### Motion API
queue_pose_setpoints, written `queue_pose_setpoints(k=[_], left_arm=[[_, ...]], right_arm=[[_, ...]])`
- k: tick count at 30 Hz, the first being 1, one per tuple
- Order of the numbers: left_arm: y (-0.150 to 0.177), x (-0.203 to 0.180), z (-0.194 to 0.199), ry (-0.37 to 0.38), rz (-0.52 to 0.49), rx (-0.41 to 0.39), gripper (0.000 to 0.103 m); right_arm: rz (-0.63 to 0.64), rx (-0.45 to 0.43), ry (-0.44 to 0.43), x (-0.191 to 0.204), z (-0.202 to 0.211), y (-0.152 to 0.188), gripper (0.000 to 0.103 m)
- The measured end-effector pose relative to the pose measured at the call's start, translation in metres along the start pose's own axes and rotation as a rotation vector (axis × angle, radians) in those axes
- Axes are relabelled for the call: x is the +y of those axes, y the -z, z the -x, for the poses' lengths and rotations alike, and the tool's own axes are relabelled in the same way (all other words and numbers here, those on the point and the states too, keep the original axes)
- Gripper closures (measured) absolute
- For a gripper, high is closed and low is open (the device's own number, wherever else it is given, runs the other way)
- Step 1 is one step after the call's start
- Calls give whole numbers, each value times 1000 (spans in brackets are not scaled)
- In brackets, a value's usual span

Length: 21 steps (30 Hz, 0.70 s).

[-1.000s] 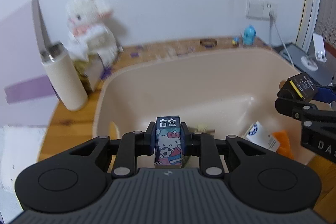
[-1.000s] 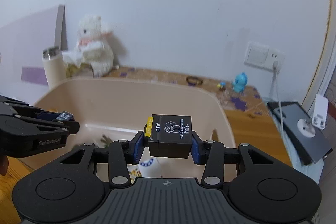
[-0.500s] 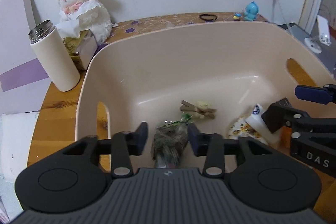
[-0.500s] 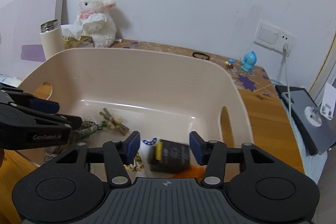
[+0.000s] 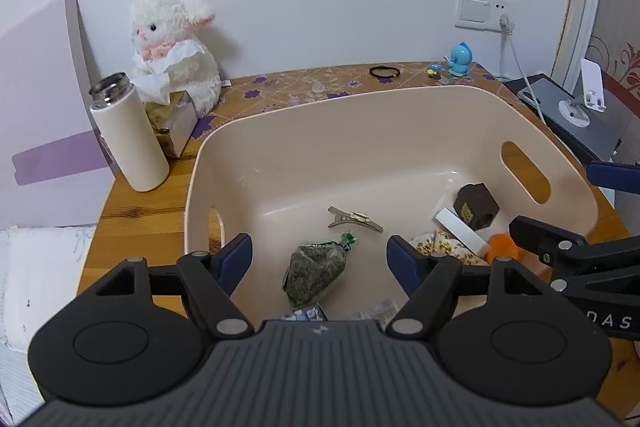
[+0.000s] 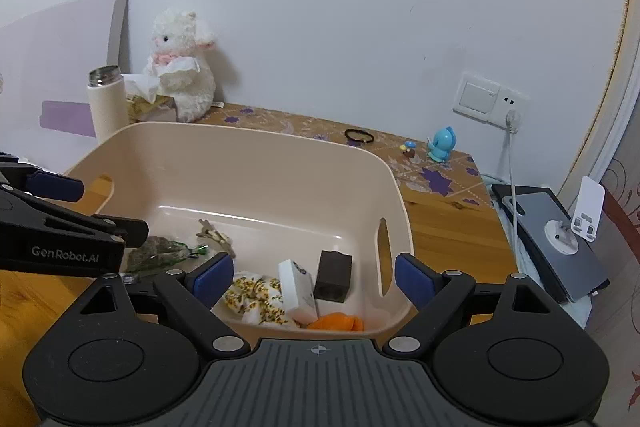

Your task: Organize objects

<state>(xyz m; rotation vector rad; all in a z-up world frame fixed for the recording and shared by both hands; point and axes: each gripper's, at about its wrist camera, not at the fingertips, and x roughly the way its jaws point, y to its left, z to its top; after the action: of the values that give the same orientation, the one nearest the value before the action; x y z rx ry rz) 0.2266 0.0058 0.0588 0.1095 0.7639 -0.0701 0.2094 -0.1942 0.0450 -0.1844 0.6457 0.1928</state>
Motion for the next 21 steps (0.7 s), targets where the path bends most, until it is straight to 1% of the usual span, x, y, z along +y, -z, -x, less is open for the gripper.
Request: queue_pose_setpoints(k=[2,6,11,16,21], left_arm=[[2,-2,7,3,-5,4,27],[9,-5,22,13,-9,1,27],[17,-5,39,1,7,3,27],[27,-5,54,10,17,-5,27],[42,-2,64,20,55,-15,27]], right_arm=[[-4,-11,-2,1,8,1,6],[-7,-27,-2,2,23,4,5],[-21,-40,17,1,40,9,4],[-27,-51,26,-1,54,19,4],[-41,-59,20,-4,68,30,4]])
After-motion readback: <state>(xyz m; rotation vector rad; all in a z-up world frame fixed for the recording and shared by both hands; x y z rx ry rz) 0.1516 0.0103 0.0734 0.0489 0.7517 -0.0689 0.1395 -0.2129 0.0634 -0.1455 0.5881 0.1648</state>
